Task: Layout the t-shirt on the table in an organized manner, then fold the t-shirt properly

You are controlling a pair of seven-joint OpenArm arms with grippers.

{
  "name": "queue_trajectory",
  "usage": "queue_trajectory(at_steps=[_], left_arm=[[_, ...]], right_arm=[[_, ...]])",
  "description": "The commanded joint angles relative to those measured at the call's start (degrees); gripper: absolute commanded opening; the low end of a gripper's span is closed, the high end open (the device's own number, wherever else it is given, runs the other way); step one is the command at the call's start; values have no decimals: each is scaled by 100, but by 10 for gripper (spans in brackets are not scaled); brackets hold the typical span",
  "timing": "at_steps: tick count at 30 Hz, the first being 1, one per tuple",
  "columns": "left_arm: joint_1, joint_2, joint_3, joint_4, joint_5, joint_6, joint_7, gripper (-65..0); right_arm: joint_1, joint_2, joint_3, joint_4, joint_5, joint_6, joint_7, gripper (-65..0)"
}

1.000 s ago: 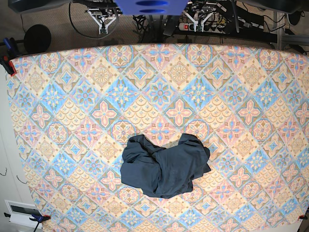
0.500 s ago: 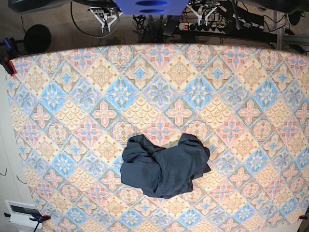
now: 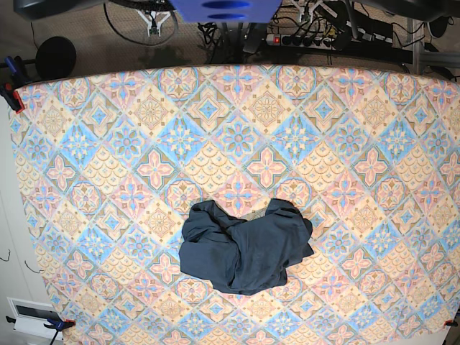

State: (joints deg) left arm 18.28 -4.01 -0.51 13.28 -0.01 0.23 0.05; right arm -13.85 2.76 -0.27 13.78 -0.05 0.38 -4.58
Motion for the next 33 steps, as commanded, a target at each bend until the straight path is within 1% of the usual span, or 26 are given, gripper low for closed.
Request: queue_trajectory(at_steps=[1,4,6,8,10,12,15,17,19,21,25,27,30,33], left_arm=[[75,-34,3,13,-3,25,-10,-650],[189,-131,3,30,-3,17,-19,-650],[286,-148,3,364,-3,17,-1,-650],[594,-184,3,769,-3,17,17,-650],[857,-298,21,1270,-3,17,25,-650],[1095,-324,12,1569,-3,17,25,-650],[1288,-342,3,1745,-3,17,25,-650],[1385,-430,3,1754,-12,17,8,-650],[1438,-447,3,1754,-21,17,-10,-650],[1534,-456,3,1850,-153,17,-19,-650],[1939,-474,38,2650,-469,17,25,-650],[2158,-562,38,3107,-531,17,34,-650],[2378,-570,29,3503,-566,17,34,-650],[2598,-570,12,3863,-566,17,34,-650]], right_arm=[[-105,124,23,130,-8,-34,49,-650],[-299,159,32,367,-8,-34,49,-650],[-387,167,32,411,-8,-34,49,-650],[-457,185,32,446,-8,-34,49,-650],[-536,361,32,604,-8,-34,49,-650],[-668,440,32,824,-8,-34,49,-650],[-870,466,41,1088,-8,-34,49,-650],[-985,475,41,1229,1,-34,49,-650],[-1064,537,41,1360,1,-34,49,-650],[-1169,545,41,1457,1,-34,67,-650],[-1433,545,41,1835,1,-34,84,-650],[-1574,545,41,2090,10,-34,58,-650],[-1723,589,49,2363,10,-34,58,-650],[-1890,625,313,2626,19,-34,67,-650]])
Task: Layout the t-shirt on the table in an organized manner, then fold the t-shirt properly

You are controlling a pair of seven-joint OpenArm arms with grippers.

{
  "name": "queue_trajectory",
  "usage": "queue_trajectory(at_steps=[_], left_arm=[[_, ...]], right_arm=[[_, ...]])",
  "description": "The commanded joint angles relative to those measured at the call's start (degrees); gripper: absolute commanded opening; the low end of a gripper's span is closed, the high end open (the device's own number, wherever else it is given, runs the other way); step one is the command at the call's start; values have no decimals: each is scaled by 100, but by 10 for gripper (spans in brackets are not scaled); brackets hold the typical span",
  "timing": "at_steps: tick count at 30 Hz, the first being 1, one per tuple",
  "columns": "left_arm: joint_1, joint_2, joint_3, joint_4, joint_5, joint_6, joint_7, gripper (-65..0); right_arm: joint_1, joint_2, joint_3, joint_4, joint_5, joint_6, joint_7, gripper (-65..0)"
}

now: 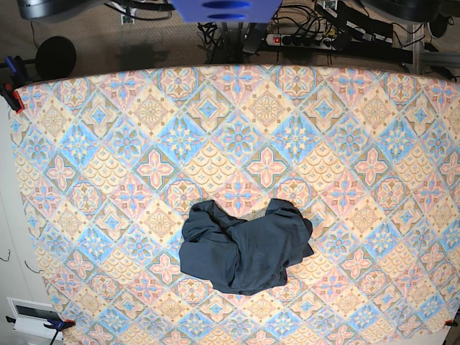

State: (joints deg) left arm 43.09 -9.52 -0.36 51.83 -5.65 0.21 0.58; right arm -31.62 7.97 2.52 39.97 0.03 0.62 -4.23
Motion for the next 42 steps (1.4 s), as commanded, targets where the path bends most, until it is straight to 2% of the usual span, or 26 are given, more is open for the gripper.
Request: queue_trajectory(at_steps=[1,10,14,19,22,24,27,31,34,38,42], left_arm=[[196,-20,-3,166,-2,19,-18,-650],[513,-11,23,1010,-2,19,-18,-650],[750,-28,14,1511,42,19,-10,-650],[1128,-169,5,2707,-2,28,887,-650],[1287,-169,-3,3322,-2,28,1186,-650],[1436,-169,-12,3727,-2,28,1230,-650],[1673,-169,-12,4280,-2,28,1230,-650],[1972,-169,-12,4948,7,28,1230,-650],[2113,-169,-12,5414,7,28,1230,-650],[2210,-169,-12,5845,16,28,1230,-650],[2210,-169,-21,6179,42,28,1230,-650]], right_arm=[[-139,104,183,113,10,-58,23,-650],[-157,104,332,210,1,-58,49,-650],[-377,69,332,588,1,-58,49,-650],[-948,69,332,1546,10,-58,14,-650],[-1133,69,332,1907,27,-58,14,-650],[-1274,69,341,2206,274,-58,14,-650],[-1405,87,315,2724,1012,-58,5,-650],[-1836,113,341,3436,1619,-58,-338,-650],[-1950,280,341,4149,1680,-58,-487,-650],[-2232,298,394,4992,1680,-58,-636,-650],[-2399,271,763,5863,1680,-58,-962,-650]])
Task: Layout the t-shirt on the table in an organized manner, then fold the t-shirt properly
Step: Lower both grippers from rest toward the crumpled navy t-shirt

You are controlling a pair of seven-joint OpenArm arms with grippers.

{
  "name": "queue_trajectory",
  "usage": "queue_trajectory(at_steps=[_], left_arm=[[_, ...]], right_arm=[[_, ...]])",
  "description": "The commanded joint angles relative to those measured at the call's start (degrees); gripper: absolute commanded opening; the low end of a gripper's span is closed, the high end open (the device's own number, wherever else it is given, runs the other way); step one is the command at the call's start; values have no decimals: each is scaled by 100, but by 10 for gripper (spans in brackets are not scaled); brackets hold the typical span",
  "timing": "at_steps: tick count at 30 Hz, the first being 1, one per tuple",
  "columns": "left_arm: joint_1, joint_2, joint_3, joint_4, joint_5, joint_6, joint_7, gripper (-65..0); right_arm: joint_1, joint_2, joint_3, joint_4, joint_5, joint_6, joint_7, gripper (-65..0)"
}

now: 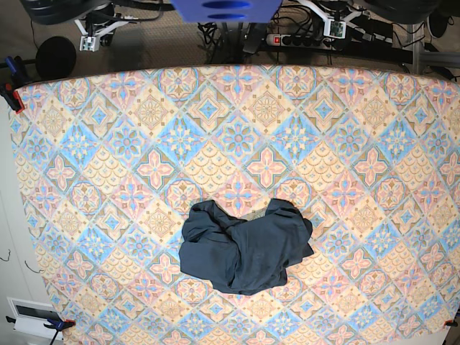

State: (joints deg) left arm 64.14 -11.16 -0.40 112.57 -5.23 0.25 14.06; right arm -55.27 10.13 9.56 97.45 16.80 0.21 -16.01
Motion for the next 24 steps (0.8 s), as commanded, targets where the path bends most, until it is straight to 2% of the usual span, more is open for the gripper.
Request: queue_trajectory(at_steps=[1,7,14,24], left_arm=[[105,-5,-17,184,0,23,-119,-650],[52,-5,-25,430,0,23,-119,-650],[-388,-5,-61,501,-26,23,-119,-650],[-1249,4,-324,554,0,23,-110,-650]], right_arm=[[-87,55,156,343,4,-16,102,-650],[-131,55,543,1231,-5,-25,-65,-650],[-78,73,525,1319,-5,-25,-65,-650],[986,81,402,1354,-5,-16,-74,-650]])
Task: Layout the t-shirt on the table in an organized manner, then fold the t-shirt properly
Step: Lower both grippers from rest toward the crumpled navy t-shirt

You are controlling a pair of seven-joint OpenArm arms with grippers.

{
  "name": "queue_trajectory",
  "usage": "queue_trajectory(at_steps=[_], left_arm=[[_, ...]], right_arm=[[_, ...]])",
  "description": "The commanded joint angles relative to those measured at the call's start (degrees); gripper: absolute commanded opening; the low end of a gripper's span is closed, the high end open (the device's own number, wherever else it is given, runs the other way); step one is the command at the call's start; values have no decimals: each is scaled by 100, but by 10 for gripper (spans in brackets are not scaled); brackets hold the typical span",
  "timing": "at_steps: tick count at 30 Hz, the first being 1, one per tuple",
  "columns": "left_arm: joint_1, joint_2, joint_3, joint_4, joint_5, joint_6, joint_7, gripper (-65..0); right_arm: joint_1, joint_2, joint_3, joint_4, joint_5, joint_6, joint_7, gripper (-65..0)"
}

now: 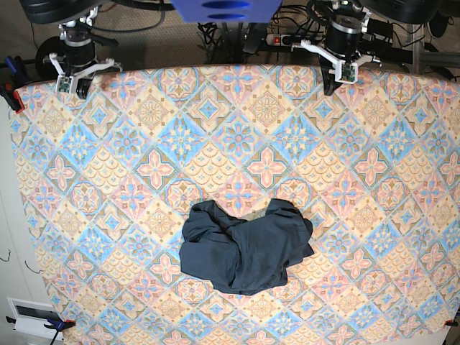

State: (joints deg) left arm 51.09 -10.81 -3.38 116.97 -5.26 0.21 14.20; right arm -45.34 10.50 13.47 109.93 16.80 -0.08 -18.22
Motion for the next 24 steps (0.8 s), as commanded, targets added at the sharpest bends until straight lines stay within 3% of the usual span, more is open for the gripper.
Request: queue_trajectory(at_steps=[1,5,8,11,17,24], left_arm=[[-32,-22,-97,114,-24,28,-114,-650],[-366,-14,-159,114,-33,28,-9,-650],[-815,-14,-168,114,-33,28,519,-650],[-1184,-14,-168,114,-33,28,950,-650],[-1843,4,-141,114,-33,28,1635,-650],[-2388,391,-168,105,-6,28,2356,-650]], right_arm=[[99,62,-86,115,-5,12,147,-650],[328,326,-534,115,-5,12,147,-650],[627,493,-939,124,-5,12,147,-650],[908,501,-1132,124,-5,12,68,-650],[1576,466,-1185,124,-5,12,-978,-650],[2051,484,-1185,124,-5,12,-1163,-650]])
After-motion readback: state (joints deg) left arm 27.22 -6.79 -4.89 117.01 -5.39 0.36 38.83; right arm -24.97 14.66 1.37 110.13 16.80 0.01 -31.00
